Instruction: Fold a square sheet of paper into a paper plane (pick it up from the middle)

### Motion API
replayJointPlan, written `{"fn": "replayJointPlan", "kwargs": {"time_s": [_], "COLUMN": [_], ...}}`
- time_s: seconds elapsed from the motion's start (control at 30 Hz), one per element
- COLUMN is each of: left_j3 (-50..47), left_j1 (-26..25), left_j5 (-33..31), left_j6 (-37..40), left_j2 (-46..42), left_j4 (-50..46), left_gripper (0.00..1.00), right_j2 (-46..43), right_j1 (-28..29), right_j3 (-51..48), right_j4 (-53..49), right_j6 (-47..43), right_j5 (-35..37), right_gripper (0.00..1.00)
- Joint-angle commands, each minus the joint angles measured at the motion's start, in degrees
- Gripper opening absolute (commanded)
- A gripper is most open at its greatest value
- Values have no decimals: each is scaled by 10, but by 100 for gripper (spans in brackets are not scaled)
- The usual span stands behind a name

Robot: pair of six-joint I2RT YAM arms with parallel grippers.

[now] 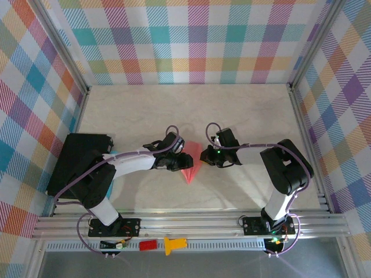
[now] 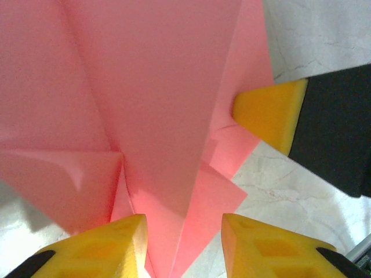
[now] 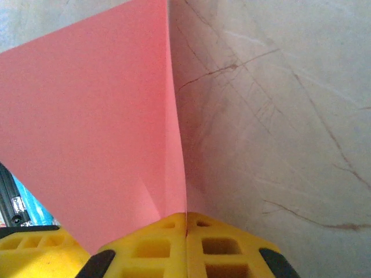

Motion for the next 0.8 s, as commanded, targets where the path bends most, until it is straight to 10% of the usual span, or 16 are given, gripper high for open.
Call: {"fn": "replayJointPlan", "kwargs": {"time_s": [0.0, 0.77], "left_j3": [-3, 39], "left_j1": [-5, -6], "left_j5": [-34, -53], "left_j6": [-5, 53], "left_j2": [-27, 8], "left_j4": [-38, -83], "left_gripper": [39, 48], "right_j2": [6, 9], "right_j1": [-3, -3], "right_j3": [12, 8], "right_j4": [8, 15], "right_j6": [3, 5], "right_j5": [-13, -14], "right_gripper": [6, 6]}}
